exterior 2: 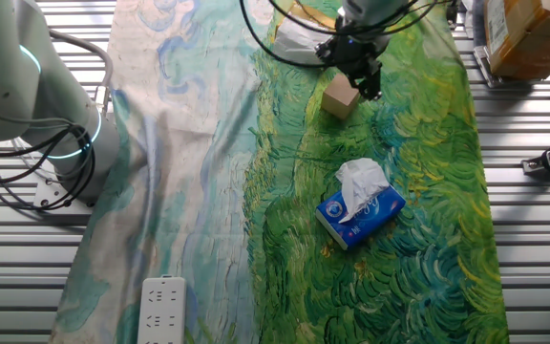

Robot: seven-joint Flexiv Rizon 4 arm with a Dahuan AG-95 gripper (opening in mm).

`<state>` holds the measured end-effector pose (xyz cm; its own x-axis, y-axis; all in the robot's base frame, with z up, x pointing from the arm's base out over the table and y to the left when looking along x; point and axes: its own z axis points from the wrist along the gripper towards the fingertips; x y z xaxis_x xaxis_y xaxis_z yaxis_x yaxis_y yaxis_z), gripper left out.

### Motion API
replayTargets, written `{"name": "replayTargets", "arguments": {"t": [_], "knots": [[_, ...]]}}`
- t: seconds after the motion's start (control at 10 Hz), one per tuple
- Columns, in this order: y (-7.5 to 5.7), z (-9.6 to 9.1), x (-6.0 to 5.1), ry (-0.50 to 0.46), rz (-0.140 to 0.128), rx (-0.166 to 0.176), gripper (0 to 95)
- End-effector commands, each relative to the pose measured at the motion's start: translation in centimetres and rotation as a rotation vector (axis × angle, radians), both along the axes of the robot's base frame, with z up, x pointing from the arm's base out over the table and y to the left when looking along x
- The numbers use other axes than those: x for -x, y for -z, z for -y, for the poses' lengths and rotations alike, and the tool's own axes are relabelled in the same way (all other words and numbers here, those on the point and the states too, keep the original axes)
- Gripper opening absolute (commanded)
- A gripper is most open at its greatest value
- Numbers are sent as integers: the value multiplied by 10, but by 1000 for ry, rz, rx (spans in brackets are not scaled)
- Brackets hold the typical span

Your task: Pick up one small block

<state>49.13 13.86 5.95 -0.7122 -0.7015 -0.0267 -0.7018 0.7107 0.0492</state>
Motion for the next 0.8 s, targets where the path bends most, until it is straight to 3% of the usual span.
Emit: {"name": "replayTargets", "arguments": {"t": [0.1,0.4,0.5,0.8], "knots": [[6,-2,-1,-1,5,0,950],[11,-3,0,-14,12,2,950],[11,-3,0,-13,14,4,760],[11,-3,0,-21,26,-1,760]]}}
